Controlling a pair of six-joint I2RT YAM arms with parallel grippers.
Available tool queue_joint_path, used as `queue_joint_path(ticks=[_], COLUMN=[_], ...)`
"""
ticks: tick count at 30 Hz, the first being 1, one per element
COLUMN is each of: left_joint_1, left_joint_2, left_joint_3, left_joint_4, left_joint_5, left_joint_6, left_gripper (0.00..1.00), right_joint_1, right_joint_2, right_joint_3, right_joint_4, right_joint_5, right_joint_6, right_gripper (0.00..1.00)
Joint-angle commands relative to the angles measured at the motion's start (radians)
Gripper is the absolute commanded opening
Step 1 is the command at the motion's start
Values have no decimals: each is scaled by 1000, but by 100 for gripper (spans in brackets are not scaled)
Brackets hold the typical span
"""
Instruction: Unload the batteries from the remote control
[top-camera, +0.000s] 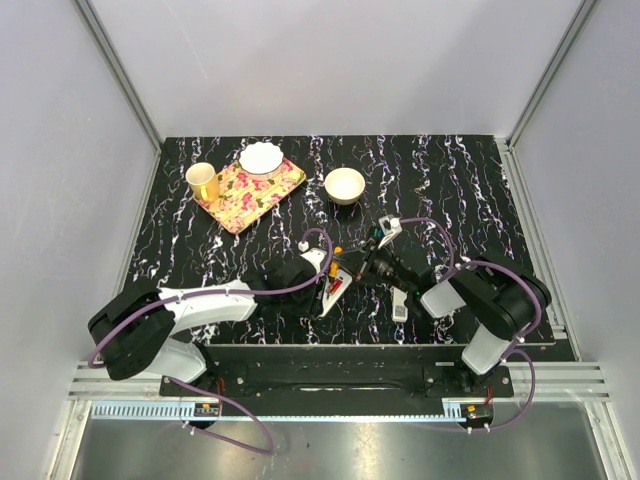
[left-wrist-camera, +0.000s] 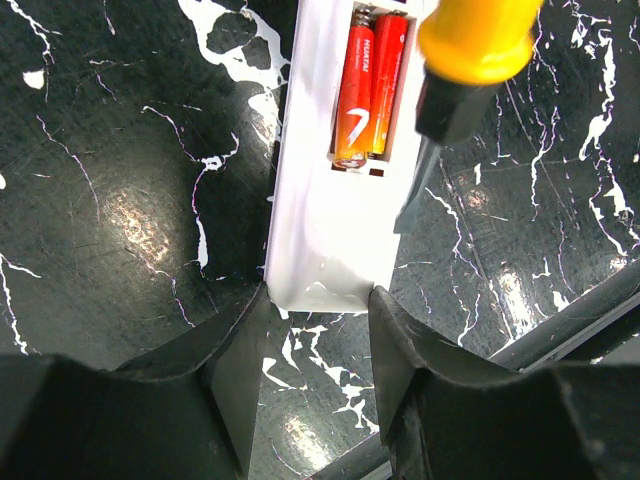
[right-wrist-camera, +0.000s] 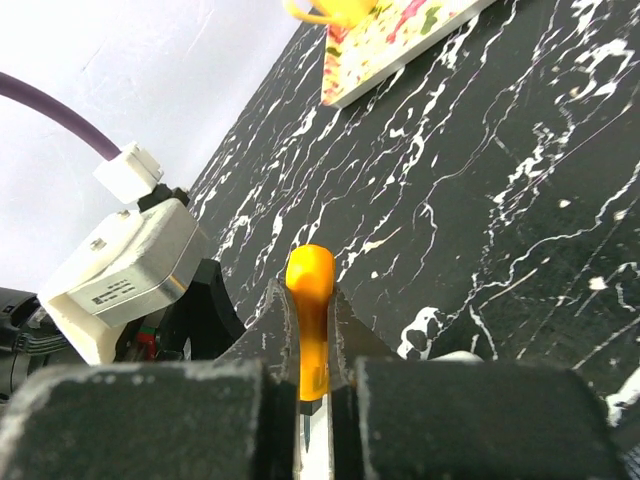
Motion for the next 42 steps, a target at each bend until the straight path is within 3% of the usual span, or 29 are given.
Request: queue_joint_path(ticks=[1, 15, 42], left_joint_1=[3, 3, 3], left_joint_2=[47, 49, 56], left_joint_3=[-17, -17, -14], left_joint_4=[-25, -25, -24], left_joint_5=[-76, -73, -66], left_joint_6=[18, 17, 20], left_gripper=[20, 20, 20], right_joint_1=[-5, -10, -10], right_joint_2=[-80, -22, 48], right_joint_3=[-32, -9, 32], right_joint_4=[220, 227, 223], right_joint_5=[126, 261, 291], right_joint_6=[-98, -248, -282], right_gripper=[0, 0, 0])
